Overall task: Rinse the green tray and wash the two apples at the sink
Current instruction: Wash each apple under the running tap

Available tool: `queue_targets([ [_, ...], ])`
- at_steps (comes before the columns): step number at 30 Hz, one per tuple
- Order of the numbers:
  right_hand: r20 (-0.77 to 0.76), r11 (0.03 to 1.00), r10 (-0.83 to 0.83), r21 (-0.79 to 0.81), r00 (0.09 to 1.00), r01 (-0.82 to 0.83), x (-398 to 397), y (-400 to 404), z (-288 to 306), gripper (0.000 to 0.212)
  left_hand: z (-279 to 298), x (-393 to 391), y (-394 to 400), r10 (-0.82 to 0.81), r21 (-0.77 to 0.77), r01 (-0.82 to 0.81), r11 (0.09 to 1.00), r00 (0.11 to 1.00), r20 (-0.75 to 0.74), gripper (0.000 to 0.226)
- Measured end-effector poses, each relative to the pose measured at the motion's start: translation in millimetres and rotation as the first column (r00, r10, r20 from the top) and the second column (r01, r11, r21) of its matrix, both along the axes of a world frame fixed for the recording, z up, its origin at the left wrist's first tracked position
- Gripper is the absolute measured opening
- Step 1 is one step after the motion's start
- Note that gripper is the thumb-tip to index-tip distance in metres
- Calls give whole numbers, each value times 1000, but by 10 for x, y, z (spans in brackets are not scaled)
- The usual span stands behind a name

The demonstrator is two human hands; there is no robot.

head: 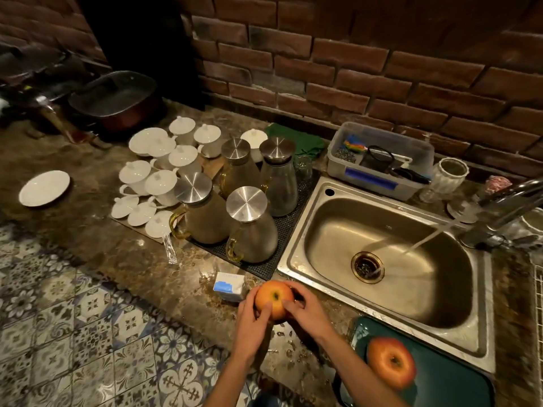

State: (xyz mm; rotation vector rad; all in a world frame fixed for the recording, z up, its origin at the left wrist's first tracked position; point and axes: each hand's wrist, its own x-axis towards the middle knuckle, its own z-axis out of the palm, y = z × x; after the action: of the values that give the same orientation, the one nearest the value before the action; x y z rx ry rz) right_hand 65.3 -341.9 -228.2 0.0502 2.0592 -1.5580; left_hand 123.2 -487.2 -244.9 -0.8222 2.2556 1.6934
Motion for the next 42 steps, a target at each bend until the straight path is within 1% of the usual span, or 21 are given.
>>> queue_targets([
  [5, -6, 992, -109, -68, 994, 108, -21, 137, 19, 43, 77, -127, 70, -23, 38, 24, 999, 999, -49, 48],
  [9, -13, 970, -215, -116, 976, 213, -139, 427, 84, 44, 226, -403, 289, -74, 62, 80, 995, 992, -102, 43],
  [13, -16, 933, -327, -166, 945, 320, -290, 816, 185, 40, 376, -743, 665, -153, 124, 168, 978, 981, -121, 40],
  [16, -34, 900, -413, -167, 910, 402, -380, 1197, 265, 38, 446, -993, 1043, -232, 163, 252, 954, 963, -136, 42],
  [19, -35, 867, -482, -165, 875, 471, -460, 1602, 330, 39, 494, -1226, 1440, -305, 192, 330, 924, 940, -150, 36],
  [23, -68, 820, -564, -162, 823, 549, -533, 2053, 407, 37, 496, -1458, 1901, -377, 282, 396, 874, 918, -122, 41],
  [27, -32, 770, -625, -190, 780, 609, -706, 2426, 422, 36, 527, -1701, 2292, -378, 424, 380, 822, 921, -94, 46],
  [30, -28, 762, -634, -188, 773, 619, -885, 2638, 368, 33, 514, -1882, 2517, -416, 474, 390, 790, 908, -54, 44],
  [34, -23, 746, -655, -185, 756, 640, -1047, 2764, 210, 28, 433, -2093, 2679, -419, 515, 369, 774, 908, -21, 38],
  [37, -35, 725, -677, -202, 735, 658, -1114, 2754, 69, 35, 347, -2216, 2728, -431, 588, 340, 734, 902, 17, 44],
  [39, -31, 697, -707, -203, 706, 688, -1173, 2717, -39, 35, 287, -2272, 2763, -411, 639, 299, 709, 911, 30, 49],
  [42, 8, 648, -746, -226, 666, 728, -1278, 2643, -182, 32, 199, -2308, 2801, -378, 634, 278, 722, 925, 25, 58],
])
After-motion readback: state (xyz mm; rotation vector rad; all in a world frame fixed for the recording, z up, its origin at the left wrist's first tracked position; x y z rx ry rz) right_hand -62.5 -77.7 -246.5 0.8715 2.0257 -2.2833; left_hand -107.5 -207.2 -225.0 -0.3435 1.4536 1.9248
